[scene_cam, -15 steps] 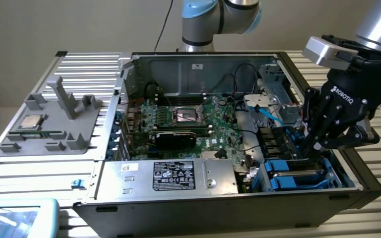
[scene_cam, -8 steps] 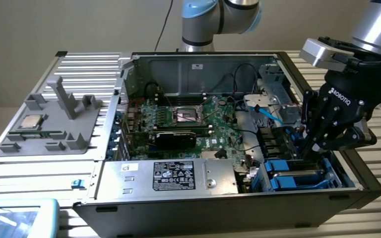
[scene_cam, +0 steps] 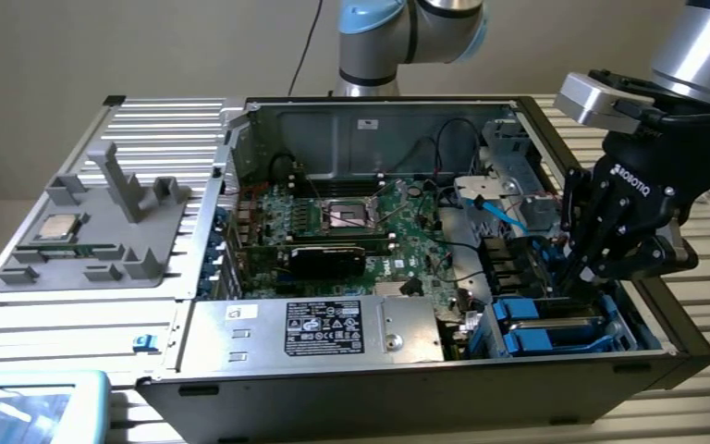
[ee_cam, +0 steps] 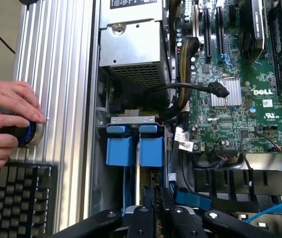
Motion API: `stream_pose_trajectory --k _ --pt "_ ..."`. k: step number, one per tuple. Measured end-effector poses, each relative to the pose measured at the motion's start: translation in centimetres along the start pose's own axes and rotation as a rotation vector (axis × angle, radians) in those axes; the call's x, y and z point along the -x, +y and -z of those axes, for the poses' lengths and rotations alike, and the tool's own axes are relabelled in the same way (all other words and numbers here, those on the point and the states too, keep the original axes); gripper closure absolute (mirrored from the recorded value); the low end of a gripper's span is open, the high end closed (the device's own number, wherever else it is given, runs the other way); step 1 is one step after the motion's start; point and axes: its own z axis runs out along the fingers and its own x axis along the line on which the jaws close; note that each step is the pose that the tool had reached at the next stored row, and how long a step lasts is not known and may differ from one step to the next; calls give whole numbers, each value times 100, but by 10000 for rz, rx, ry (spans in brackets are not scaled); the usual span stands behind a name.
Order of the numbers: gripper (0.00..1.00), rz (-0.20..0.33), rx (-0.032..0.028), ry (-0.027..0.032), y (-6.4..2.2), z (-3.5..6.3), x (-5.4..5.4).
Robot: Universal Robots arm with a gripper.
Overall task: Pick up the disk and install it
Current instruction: 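Insert the first disk wire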
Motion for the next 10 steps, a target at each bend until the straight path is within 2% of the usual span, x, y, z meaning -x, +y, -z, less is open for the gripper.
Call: stream_pose_trajectory --k 1,3,4,10 --pt "84 -15 -15 44 0 -2 1" --pt "84 -52 -63 181 2 -1 7" --pt "84 -61 -78 199 4 -2 8" --pt "84 -136 -78 185 31 -15 9"
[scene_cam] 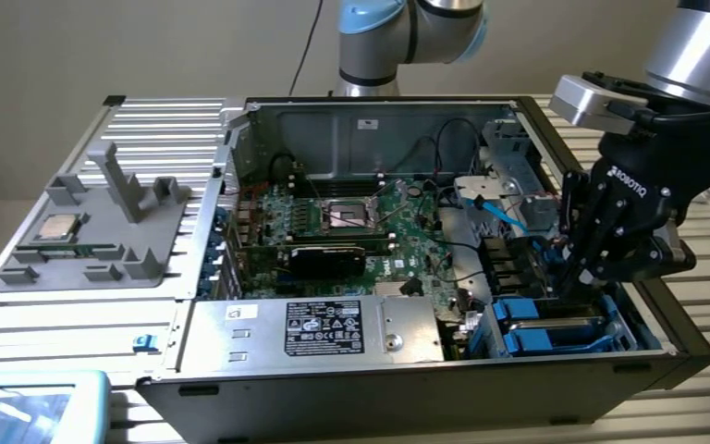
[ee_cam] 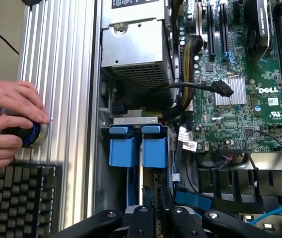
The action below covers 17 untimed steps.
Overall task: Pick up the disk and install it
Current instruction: 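Insert the first disk wire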
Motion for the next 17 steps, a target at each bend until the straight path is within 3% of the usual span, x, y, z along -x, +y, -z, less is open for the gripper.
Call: stream_pose_trajectory --k 17 --pt "84 -87 -16 -19 -4 -37 44"
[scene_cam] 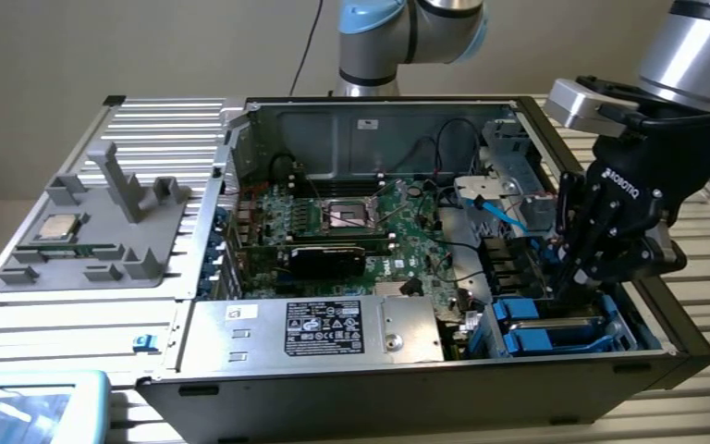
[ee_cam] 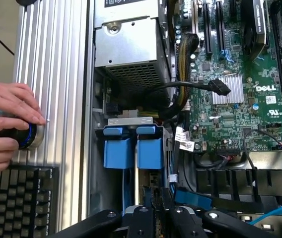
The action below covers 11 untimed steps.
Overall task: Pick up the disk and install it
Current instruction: 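Insert the first disk wire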
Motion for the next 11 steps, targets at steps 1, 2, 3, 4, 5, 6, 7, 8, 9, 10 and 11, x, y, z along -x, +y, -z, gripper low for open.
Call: stream_pose_trajectory --k 1,2,3,4,5,6,7,8,9,10,11 --pt "84 -1 -1 2 -2 -1 0" --pt "84 0 -3 4 -6 -2 1" --pt "84 -1 -2 2 -7 -5 2" --pt "84 -2 -3 2 -8 -8 2" --pt "84 -3 -4 1 -9 -11 3" --pt "84 -2 -7 1 -10 -15 3" --pt "84 -2 -9 1 -11 -18 3" --pt "84 -2 -9 0 -12 -21 2" --pt "84 -2 -10 1 -13 -23 0" --pt "84 -2 -12 1 -14 -24 0" --pt "84 -3 -15 1 -14 -26 -2"
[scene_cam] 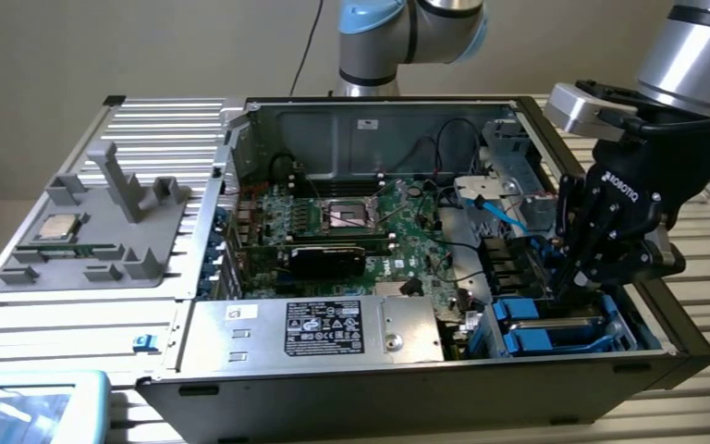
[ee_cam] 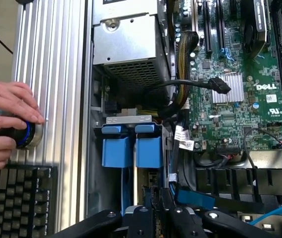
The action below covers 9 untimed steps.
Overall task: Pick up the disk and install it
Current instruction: 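Insert the first disk wire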
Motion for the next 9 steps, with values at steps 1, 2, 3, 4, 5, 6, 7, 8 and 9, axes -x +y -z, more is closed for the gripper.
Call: stream_pose_trajectory --k 1,2,3,4,5,6,7,8,9 --pt "84 -1 -4 -1 -1 -3 -2" --pt "84 -4 -8 0 -1 -6 -3" --pt "84 -7 -10 -1 -1 -8 -4" --pt "84 -10 -14 -1 -2 -11 -4" --pt "84 -13 -19 0 -2 -12 -3" --pt "84 -17 -23 -2 -2 -15 -3" --pt "84 -21 -26 -3 -2 -17 -3" --pt "84 -25 -29 -4 -3 -19 -2" --pt "84 -29 -33 -5 -3 -20 -2"
